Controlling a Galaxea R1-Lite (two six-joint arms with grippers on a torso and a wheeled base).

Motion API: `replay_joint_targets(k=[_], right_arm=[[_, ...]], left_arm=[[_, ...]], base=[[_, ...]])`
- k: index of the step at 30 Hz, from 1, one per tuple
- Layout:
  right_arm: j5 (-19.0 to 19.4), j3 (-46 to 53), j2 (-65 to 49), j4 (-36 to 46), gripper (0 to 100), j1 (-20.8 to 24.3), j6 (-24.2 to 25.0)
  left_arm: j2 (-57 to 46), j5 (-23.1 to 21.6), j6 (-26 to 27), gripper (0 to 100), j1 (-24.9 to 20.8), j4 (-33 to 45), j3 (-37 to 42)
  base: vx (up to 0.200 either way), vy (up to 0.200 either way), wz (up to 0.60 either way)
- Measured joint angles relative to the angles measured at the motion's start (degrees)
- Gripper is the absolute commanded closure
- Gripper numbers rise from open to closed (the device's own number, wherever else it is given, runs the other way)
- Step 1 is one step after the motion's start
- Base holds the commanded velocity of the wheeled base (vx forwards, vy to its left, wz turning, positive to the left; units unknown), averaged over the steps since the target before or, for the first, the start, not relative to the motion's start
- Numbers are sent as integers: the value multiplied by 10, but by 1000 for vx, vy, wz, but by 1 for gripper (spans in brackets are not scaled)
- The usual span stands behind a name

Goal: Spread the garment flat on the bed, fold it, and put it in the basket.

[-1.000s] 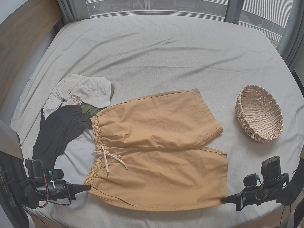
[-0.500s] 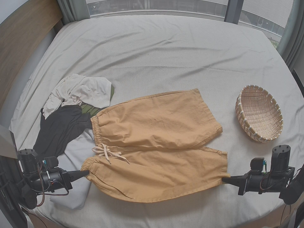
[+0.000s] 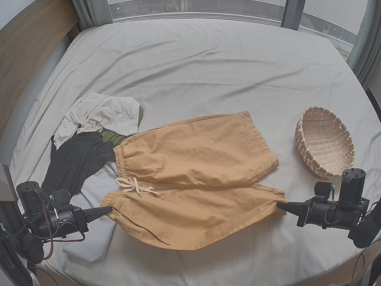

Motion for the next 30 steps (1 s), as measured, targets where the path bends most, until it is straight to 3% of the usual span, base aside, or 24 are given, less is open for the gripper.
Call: replay_joint_targets(k=[30], right_arm=[[-11, -156, -14, 33, 100, -27, 26]], left_arm=[[-7, 63, -54, 100, -19, 0, -50]], base=[[0, 0, 0]])
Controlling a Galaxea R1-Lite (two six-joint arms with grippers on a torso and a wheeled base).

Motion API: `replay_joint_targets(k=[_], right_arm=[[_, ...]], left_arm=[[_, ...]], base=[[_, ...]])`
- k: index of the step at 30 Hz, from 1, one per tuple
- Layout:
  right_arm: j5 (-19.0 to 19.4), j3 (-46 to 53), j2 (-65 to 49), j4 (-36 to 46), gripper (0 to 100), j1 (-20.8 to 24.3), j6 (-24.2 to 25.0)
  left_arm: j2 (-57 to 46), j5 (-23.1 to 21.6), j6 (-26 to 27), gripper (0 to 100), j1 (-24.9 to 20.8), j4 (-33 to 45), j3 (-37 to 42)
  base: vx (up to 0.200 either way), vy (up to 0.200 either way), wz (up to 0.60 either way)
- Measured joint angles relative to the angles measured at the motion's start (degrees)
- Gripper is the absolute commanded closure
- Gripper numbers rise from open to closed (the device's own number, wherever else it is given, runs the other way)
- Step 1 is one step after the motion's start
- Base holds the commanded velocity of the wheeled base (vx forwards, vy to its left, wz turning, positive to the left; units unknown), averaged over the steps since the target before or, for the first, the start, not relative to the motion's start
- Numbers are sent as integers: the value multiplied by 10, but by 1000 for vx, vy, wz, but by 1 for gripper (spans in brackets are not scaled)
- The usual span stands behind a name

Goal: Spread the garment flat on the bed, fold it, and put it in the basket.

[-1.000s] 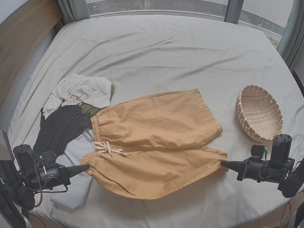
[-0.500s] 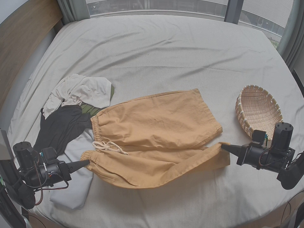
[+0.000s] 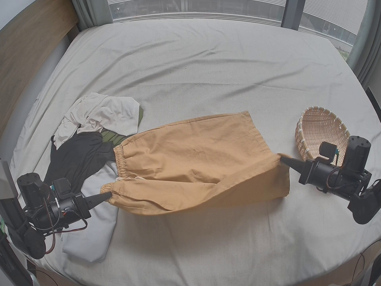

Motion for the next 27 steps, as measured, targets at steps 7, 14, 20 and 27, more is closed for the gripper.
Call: replay_joint_targets(k=[7, 14, 20, 27], right_arm=[[0, -55, -1, 36, 100, 0, 1], [0, -117, -1, 88, 100, -1, 0], [0, -165, 0, 127, 100, -4, 0], [0, -215, 1, 169, 100, -5, 0]], left_arm=[[0, 29, -8, 100, -3, 0, -17], [-1, 46, -21, 100, -8, 0, -32], [-3, 59, -55, 100, -13, 0, -48], [-1, 83, -81, 100, -19, 0, -66]], base=[[0, 0, 0], [0, 0, 0], [0, 0, 0], [0, 0, 0]])
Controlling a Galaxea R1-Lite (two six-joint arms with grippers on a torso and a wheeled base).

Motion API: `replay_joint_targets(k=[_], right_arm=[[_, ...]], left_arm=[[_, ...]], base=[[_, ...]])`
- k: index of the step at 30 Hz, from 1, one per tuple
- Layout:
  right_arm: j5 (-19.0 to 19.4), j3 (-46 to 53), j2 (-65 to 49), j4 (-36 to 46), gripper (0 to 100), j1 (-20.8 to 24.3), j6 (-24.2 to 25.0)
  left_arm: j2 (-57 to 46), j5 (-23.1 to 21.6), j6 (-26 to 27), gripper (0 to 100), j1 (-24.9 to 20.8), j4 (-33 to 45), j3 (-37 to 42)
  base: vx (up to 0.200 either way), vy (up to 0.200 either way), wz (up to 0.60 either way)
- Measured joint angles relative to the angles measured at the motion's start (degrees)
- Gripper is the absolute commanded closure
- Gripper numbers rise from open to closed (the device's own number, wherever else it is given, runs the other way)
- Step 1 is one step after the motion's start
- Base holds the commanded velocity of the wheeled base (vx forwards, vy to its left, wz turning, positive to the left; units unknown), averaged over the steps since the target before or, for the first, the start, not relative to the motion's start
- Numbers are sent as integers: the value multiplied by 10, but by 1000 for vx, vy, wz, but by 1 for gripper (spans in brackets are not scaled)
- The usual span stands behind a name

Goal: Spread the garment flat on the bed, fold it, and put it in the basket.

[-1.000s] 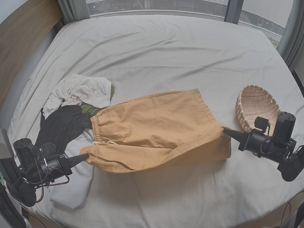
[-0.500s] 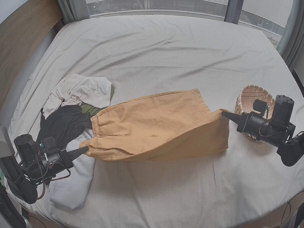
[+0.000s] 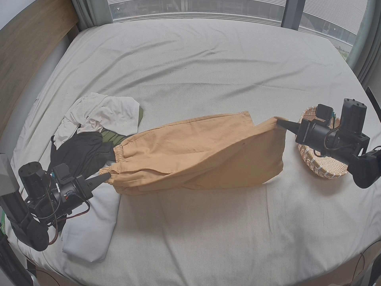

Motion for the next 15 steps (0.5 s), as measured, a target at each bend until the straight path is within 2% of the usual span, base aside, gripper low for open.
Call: replay_joint_targets(k=[15], right_arm=[[0, -90, 30, 59, 100, 0, -3]], left_arm=[[7, 20, -13, 100, -2, 0, -24]], base=[[0, 0, 0]])
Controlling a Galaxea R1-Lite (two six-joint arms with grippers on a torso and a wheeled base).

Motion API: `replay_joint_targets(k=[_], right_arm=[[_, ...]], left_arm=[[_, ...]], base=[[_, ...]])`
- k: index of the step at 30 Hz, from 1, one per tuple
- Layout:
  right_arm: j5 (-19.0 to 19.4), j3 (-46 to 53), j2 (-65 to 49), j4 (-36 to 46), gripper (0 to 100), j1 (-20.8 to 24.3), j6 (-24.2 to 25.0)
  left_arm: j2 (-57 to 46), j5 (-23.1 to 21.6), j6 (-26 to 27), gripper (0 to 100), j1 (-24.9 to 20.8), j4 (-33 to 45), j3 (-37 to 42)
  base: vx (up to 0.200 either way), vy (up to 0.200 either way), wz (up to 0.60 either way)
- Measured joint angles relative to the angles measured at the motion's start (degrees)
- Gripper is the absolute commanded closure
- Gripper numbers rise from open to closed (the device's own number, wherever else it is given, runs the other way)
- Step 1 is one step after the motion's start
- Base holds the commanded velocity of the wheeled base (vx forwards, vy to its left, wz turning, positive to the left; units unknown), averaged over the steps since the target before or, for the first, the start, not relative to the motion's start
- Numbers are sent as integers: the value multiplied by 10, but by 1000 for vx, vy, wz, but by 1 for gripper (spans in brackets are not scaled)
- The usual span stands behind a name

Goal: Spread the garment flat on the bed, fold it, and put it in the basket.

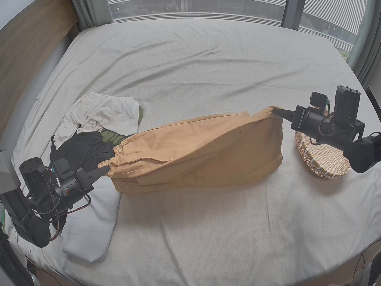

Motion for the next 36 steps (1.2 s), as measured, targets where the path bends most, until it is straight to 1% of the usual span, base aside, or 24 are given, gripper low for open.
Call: replay_joint_targets(k=[8, 17, 24, 36], right_arm=[[0, -27, 21, 26, 100, -1, -1], [0, -73, 58, 33, 100, -1, -1], [0, -110, 89, 43, 100, -2, -1], [0, -152, 132, 37, 100, -17, -1]], left_arm=[[15, 1, -2, 100, 0, 0, -19], [35, 6, -20, 100, 1, 1, -55], [62, 31, -20, 100, 1, 1, -90], [94, 35, -36, 100, 6, 1, -139]], base=[[0, 0, 0], [0, 0, 0], [0, 0, 0], [0, 0, 0]])
